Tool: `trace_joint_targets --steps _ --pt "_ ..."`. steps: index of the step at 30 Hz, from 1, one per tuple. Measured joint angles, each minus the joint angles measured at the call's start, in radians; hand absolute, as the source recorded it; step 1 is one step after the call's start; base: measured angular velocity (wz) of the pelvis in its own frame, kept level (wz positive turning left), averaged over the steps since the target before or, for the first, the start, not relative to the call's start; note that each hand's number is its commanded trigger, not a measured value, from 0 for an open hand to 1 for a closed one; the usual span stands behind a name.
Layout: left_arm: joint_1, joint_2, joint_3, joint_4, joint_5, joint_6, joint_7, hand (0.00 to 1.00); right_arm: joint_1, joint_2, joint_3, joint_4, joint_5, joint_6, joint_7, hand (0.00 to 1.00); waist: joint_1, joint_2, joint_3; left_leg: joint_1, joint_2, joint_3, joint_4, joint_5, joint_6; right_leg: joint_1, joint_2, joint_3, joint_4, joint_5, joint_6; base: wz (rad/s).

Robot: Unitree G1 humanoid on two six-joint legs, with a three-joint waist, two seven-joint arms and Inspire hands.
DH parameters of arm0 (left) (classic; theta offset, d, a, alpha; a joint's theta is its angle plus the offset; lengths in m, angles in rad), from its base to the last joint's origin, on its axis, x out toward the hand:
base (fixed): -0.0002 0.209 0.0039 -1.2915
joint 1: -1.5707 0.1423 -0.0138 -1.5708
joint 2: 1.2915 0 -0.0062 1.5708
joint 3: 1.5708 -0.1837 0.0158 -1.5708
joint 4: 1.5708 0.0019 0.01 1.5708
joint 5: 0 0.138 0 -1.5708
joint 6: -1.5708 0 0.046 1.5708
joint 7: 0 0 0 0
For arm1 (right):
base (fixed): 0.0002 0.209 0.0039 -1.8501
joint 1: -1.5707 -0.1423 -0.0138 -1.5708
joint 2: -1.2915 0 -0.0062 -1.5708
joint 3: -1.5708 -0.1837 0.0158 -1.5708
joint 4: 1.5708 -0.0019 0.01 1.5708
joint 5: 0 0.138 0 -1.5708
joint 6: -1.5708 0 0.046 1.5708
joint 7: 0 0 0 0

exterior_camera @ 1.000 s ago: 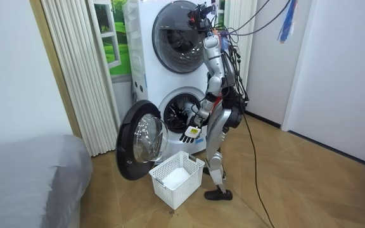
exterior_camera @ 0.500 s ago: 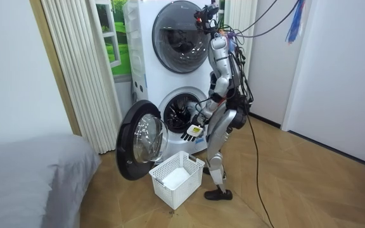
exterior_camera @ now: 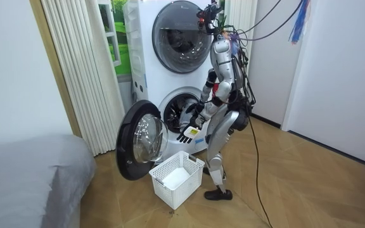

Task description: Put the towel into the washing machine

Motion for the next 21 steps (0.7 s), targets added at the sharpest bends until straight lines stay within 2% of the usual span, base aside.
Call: trace_joint_targets --steps 3,8,12,21 --pt "0.014 0.000 0.000 -0.022 0.000 0.003 0.018 0.00 -0.026 0.000 -0.028 -0.002 0.002 0.026 -0.044 1.00 -0.016 -0.007 -0.0004 -0.010 0.000 0.006 0.020 -0.009 0.014 -0.002 -0.004 -0.001 0.006 -0.001 0.010 0.04" --pt "0.015 0.002 0.011 -0.040 0.000 0.003 0.030 0.00 -0.035 -0.001 -0.031 -0.004 0.009 0.026 -0.106 1.00 -0.019 -0.010 -0.0009 -0.011 0.003 0.027 0.029 -0.016 0.033 -0.002 -0.013 0.009 0.006 0.005 0.029 -0.03" --pt "0.008 0.002 0.011 -0.043 0.000 0.003 0.054 0.00 -0.038 -0.004 -0.034 0.001 0.083 0.026 -0.154 1.00 -0.020 -0.011 -0.0004 -0.011 0.002 0.045 0.027 -0.017 0.046 -0.007 -0.026 0.010 0.009 0.006 0.037 0.00" --pt "0.008 -0.004 0.017 -0.044 0.000 0.003 0.113 0.00 -0.049 -0.005 -0.077 -0.041 0.221 0.026 -0.312 1.00 -0.013 -0.010 -0.0005 -0.016 0.004 0.061 0.014 -0.018 0.049 -0.015 -0.030 0.011 0.006 -0.001 0.043 0.02"
